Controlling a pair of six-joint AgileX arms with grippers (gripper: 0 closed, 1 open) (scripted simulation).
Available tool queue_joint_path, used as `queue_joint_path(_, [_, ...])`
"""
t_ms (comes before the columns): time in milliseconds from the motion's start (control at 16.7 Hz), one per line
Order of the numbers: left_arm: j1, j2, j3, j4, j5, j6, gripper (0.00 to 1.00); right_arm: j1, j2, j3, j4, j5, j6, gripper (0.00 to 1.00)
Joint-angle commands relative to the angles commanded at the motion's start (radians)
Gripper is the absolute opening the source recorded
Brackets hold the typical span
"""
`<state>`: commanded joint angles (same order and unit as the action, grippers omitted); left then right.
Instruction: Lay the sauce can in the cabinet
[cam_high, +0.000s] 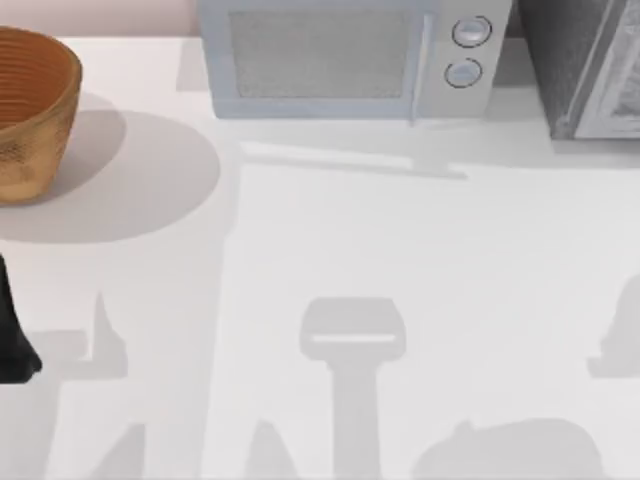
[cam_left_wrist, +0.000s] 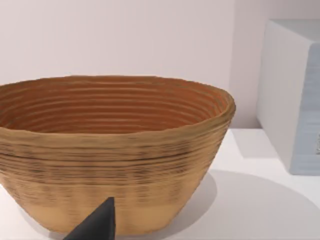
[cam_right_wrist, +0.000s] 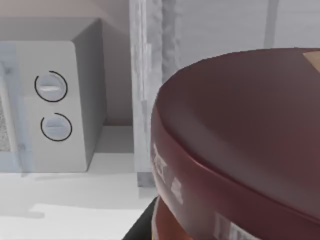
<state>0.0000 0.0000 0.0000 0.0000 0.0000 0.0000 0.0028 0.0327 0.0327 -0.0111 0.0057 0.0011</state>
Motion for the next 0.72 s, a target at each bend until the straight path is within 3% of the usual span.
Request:
queue_joint_path(300, [0.000, 0.000, 0.000, 0.000, 0.000, 0.000, 1.00, 0.017, 0.206, 0.263, -0.079, 0.045, 0.012, 0.00])
queue_joint_path(720, [0.000, 0.000, 0.000, 0.000, 0.000, 0.000, 1.00, 0.082, 0.676, 0.951, -0.250, 0.120, 0.039, 0.00])
